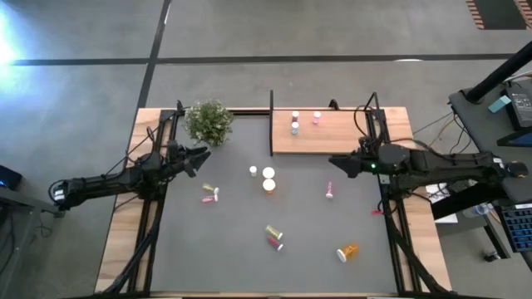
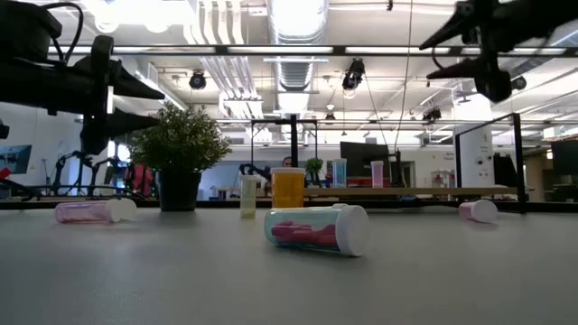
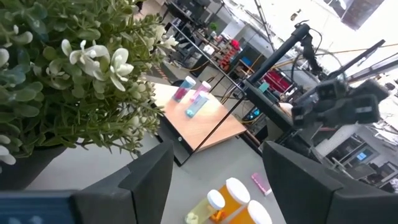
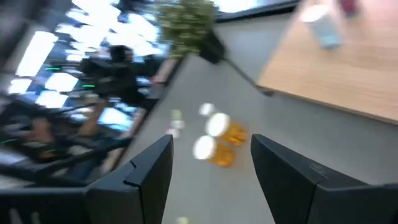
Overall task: Pick and place medicine bottles onto shelf by color
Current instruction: Put the middle orange pill bottle on the shelf
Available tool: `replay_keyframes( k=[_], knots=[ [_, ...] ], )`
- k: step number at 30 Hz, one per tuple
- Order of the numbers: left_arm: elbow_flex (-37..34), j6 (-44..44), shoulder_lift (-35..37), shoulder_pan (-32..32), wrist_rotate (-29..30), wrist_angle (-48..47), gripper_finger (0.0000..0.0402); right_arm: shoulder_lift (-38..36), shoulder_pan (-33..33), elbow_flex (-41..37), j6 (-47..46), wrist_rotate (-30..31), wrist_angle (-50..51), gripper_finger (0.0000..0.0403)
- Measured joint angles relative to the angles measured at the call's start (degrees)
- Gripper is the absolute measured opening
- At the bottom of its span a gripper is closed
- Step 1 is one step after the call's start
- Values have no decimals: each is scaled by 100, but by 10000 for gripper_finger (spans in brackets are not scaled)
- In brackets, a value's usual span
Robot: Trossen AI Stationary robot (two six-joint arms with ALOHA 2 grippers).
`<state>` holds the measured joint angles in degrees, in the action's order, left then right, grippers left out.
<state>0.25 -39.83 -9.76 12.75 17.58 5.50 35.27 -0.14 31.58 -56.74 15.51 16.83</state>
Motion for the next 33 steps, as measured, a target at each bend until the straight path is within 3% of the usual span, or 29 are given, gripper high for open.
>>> replay_keyframes(
  k=[6, 20, 27, 33],
  knots=[
    [0, -1, -109, 0, 0, 0, 231, 1634, -5, 1474, -728, 415, 1850, 206],
    [0, 0, -312, -4, -2, -3, 231, 4776, -82, 4430, -2134, 81, 4698, 206],
    [0, 0, -363, -2, -2, 3, 231, 5819, -225, 5641, -3441, -190, 5019, 206],
    [0, 0, -377, 0, -2, 2, 231, 6726, -196, 6593, -3961, -626, 5309, 206]
  ],
)
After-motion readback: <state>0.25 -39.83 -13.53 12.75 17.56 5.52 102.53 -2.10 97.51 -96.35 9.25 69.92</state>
